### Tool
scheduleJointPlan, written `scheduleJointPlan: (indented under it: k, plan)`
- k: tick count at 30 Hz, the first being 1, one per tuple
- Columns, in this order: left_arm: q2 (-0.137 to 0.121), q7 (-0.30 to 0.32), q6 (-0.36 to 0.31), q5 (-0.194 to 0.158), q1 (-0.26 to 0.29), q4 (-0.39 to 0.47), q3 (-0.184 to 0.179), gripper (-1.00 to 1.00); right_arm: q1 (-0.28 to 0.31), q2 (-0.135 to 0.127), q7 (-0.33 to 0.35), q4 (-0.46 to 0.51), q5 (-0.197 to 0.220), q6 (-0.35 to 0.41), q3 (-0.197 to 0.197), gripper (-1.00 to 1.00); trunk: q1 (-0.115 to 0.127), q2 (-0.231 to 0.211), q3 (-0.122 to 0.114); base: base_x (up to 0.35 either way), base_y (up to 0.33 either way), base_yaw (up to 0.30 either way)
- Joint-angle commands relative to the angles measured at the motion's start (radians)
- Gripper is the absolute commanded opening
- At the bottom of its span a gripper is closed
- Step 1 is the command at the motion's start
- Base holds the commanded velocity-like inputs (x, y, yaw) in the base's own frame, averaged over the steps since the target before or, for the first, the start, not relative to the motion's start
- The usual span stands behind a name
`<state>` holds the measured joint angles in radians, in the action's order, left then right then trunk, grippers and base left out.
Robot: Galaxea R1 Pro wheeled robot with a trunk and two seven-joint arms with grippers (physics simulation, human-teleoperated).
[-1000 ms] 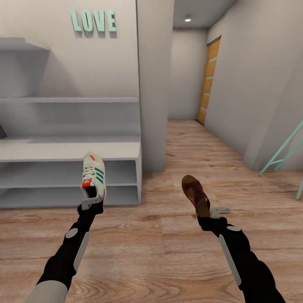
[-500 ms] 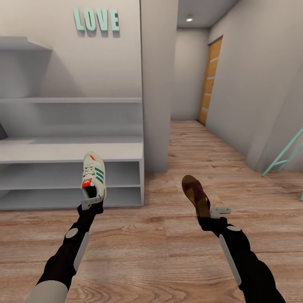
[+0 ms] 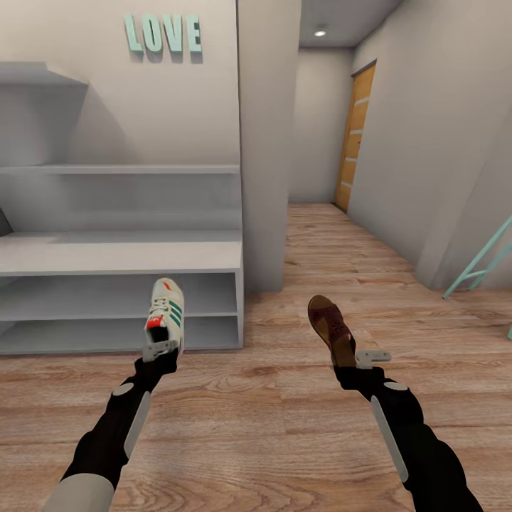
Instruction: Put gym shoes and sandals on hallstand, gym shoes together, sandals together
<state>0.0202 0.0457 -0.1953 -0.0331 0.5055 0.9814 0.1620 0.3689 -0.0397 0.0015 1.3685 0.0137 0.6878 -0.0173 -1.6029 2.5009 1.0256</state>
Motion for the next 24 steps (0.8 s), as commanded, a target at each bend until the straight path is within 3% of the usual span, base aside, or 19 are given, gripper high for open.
scheduleJointPlan:
  k: [1, 6, 11, 24]
  plan:
    - [0.001, 0.005, -0.010, -0.002, 0.001, 0.002, 0.004, -1.00, 0.001, 0.000, 0.000, 0.001, 0.001, 0.005, 0.000, -1.00, 0.000, 0.000, 0.001, 0.000, 0.000, 0.000]
    - [-0.001, 0.005, -0.049, 0.010, 0.001, 0.002, 0.004, -1.00, 0.000, 0.001, 0.000, 0.001, 0.000, 0.005, 0.002, -1.00, 0.000, 0.000, 0.001, 0.000, 0.000, 0.000]
    - [-0.004, 0.005, -0.167, 0.022, 0.001, 0.002, 0.005, -1.00, 0.000, 0.001, 0.004, 0.001, 0.001, 0.006, 0.002, -1.00, 0.000, 0.000, 0.001, -0.009, 0.076, 0.000]
    - [-0.005, 0.005, -0.201, 0.024, 0.001, 0.002, 0.005, -1.00, 0.000, 0.000, 0.002, 0.001, 0.002, 0.006, 0.000, -1.00, 0.000, 0.000, 0.001, -0.007, 0.292, 0.000]
